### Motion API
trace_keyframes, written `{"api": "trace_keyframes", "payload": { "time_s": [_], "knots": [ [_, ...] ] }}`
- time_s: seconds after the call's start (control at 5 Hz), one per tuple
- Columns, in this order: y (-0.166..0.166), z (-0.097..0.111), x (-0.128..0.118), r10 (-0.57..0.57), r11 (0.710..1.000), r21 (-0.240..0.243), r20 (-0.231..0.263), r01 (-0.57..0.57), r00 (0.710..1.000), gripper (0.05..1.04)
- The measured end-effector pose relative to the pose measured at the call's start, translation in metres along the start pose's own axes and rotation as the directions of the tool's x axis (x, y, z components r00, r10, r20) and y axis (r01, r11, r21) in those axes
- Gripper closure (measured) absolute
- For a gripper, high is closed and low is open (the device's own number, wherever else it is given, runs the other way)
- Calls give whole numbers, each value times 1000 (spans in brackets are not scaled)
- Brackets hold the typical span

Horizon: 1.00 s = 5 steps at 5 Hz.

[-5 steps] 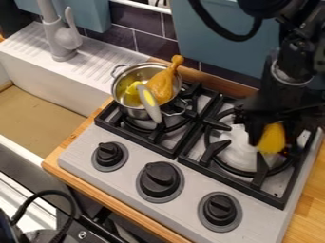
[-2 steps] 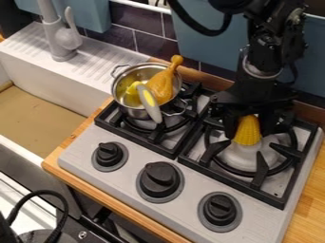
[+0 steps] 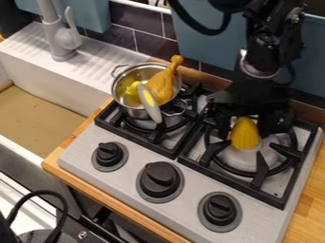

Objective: Moved the yellow object to the right burner

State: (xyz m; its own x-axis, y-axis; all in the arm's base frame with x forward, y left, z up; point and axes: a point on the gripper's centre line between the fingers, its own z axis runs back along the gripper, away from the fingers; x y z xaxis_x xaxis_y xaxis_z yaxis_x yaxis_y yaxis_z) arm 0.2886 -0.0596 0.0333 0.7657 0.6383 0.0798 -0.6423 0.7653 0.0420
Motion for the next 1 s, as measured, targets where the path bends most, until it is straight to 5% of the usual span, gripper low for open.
{"api": "trace_keyframes", "payload": {
  "time_s": [0.4,1.0],
  "knots": [
    [2,15,1,37,999,-1,-37,-37,999,84],
    [18,47,12,27,996,-85,-5,-27,1000,84]
  ]
}}
